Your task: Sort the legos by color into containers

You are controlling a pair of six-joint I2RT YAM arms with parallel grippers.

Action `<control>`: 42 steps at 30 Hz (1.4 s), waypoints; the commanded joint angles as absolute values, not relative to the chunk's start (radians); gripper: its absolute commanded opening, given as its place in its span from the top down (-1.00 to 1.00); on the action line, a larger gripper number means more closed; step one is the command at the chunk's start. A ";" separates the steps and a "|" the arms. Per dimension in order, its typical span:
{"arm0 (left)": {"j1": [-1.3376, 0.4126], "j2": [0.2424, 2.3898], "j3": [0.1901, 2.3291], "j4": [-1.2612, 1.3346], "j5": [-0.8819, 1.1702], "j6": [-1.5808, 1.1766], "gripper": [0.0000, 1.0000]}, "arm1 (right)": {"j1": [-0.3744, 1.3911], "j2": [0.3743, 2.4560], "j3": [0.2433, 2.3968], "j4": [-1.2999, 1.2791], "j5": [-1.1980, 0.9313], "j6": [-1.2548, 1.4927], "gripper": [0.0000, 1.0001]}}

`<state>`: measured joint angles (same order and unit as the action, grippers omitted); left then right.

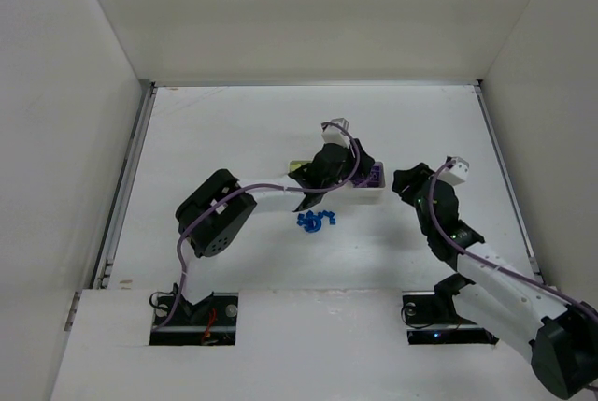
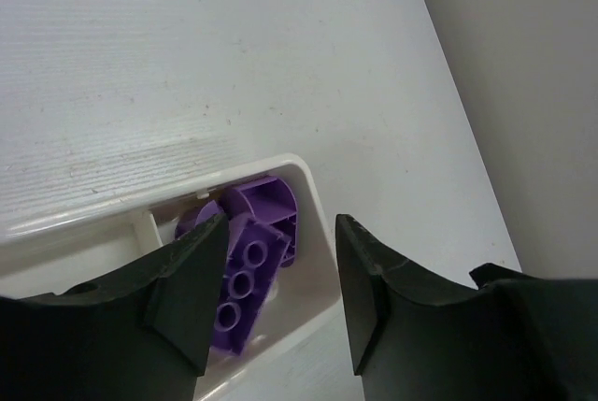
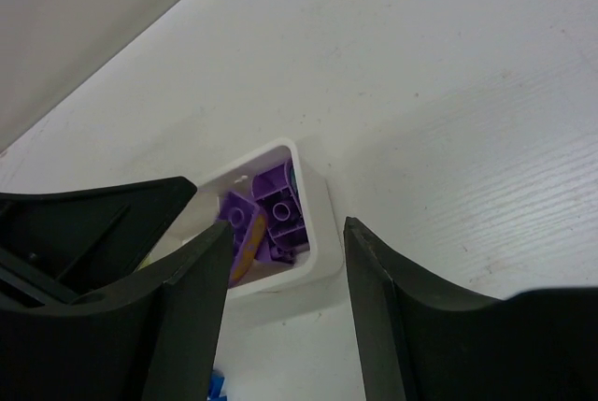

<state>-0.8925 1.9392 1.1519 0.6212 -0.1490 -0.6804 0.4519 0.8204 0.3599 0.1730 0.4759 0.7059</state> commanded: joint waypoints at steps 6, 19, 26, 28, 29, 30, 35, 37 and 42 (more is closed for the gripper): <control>-0.903 1.875 1.175 0.626 -0.153 -0.660 -0.01 | 0.452 0.838 0.368 0.227 0.472 0.704 -0.12; -0.874 1.366 0.678 0.542 -0.208 -0.646 0.48 | 0.748 1.066 0.514 0.236 0.416 0.546 0.47; -0.909 1.132 0.479 0.331 -0.339 -0.641 0.47 | 0.872 1.181 0.567 0.187 0.342 0.572 0.23; -0.909 1.131 0.447 0.319 -0.362 -0.652 0.46 | 0.907 1.224 0.595 0.173 0.315 0.597 0.06; -0.906 1.137 0.431 0.318 -0.371 -0.661 0.45 | 0.927 1.248 0.609 0.172 0.308 0.610 -0.05; -0.904 1.140 0.423 0.318 -0.377 -0.669 0.44 | 0.945 1.276 0.621 0.173 0.307 0.621 -0.13; -0.864 1.121 0.381 0.333 -0.408 -0.704 0.38 | 1.010 1.437 0.715 0.153 0.319 0.644 -0.06; -0.837 1.106 0.356 0.353 -0.400 -0.710 0.36 | 1.016 1.491 0.755 0.132 0.319 0.644 0.04; -0.780 1.080 0.295 0.406 -0.351 -0.741 0.35 | 1.021 1.591 0.856 0.019 0.363 0.653 0.11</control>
<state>-0.8032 1.1091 0.3241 0.3458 -0.3668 -0.7158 1.0145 1.5623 0.7788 0.0906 0.3229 0.6338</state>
